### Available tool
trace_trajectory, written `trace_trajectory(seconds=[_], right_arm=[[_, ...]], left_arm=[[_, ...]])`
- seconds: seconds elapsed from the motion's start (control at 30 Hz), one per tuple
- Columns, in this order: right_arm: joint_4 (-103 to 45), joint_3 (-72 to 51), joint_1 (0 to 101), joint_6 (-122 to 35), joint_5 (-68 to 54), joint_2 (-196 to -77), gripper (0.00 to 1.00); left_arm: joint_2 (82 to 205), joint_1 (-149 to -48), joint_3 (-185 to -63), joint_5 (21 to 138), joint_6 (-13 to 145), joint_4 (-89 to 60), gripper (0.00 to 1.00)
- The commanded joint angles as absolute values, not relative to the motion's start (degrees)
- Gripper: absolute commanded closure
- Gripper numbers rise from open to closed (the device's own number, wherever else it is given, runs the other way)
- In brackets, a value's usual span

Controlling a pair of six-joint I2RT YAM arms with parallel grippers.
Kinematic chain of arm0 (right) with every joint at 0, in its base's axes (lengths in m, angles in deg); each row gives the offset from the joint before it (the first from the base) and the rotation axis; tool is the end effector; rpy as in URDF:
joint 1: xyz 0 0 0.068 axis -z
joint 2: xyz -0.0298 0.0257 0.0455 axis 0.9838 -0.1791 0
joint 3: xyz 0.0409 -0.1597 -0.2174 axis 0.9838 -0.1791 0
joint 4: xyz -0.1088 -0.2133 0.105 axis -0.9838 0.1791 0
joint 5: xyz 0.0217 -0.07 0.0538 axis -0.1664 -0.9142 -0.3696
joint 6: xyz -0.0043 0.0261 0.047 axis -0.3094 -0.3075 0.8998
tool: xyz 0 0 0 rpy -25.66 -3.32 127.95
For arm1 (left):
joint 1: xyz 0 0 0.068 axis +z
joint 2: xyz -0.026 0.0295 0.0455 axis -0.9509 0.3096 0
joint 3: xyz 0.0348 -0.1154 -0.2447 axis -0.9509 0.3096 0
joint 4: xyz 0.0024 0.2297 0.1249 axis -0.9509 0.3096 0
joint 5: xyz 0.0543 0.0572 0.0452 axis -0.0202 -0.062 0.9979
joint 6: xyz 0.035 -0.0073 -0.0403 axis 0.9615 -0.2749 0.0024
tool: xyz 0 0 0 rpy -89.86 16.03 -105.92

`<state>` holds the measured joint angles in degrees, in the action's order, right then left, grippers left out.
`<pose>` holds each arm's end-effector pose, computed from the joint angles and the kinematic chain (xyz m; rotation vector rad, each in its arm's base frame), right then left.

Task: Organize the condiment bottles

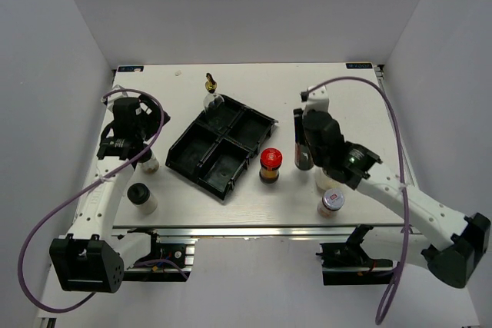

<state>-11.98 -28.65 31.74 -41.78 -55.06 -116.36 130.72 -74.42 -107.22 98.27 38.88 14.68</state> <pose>0.1738 0.1582 0.3529 -0.1783 1.8420 -0.0057 0.2398 -0.0040 0.3136 -0.7744 2.0261 -0.2186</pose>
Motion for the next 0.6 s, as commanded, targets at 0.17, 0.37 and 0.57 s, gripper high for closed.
trace_trajectory(seconds=[0.17, 0.37, 0.57], right_arm=[[-34.3, -6.9, 40.9, -50.0, -42.7, -131.7, 1.00], [-38.1, 6.6, 42.5, -48.5, -31.4, -145.6, 1.00], [-41.7, 16.7, 43.8, -44.9, -23.1, -157.7, 1.00]], left_arm=[[132.0, -74.3, -112.2, 101.8, 40.1, 14.0, 0.02], [132.5, -74.3, -113.2, 103.4, 40.7, 14.1, 0.02], [132.7, -74.3, -113.2, 102.3, 40.7, 13.6, 0.02]])
